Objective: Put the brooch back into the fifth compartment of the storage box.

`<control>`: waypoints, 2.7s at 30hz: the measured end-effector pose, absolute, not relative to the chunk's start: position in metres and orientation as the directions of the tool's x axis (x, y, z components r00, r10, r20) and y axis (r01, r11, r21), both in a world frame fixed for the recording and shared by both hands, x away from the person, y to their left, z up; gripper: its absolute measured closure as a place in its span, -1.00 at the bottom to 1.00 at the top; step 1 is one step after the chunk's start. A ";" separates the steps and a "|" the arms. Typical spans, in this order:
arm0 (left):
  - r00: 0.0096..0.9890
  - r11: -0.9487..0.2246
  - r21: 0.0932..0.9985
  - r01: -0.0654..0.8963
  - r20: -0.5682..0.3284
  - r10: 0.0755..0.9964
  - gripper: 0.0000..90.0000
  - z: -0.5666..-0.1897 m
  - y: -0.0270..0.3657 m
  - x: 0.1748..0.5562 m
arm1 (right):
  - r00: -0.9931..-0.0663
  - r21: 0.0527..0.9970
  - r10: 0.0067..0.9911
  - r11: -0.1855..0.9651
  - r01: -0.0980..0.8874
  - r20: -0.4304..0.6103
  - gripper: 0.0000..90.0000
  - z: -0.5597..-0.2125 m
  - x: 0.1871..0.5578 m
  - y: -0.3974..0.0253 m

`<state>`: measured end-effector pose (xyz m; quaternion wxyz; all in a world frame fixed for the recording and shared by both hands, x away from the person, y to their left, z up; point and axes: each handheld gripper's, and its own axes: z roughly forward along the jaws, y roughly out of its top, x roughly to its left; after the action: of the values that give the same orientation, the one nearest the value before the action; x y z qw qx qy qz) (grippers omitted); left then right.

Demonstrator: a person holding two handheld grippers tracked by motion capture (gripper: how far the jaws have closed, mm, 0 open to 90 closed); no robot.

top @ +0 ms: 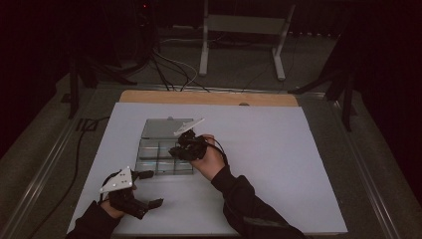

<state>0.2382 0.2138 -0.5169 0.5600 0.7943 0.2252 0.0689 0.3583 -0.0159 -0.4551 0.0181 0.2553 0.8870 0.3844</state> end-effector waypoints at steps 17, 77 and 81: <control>0.889 -0.267 0.922 0.280 -0.144 0.434 -0.98 -0.517 0.214 0.238 | -0.878 0.667 0.441 0.599 0.444 0.188 0.89 -0.467 0.364 0.007; 0.885 -0.273 0.915 0.297 -0.156 0.440 -0.98 -0.518 0.210 0.244 | -0.859 0.745 0.447 0.479 0.465 0.249 -1.00 -0.453 0.369 -0.070; 0.887 -0.279 0.916 0.289 -0.147 0.437 -0.98 -0.518 0.210 0.242 | -0.854 0.753 0.456 0.464 0.468 0.250 -1.00 -0.452 0.367 -0.081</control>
<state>0.2421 0.2101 -0.5182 0.5556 0.7968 0.2279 0.0669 0.3673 -0.0807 -0.4521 -0.0068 0.2698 0.8554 0.4421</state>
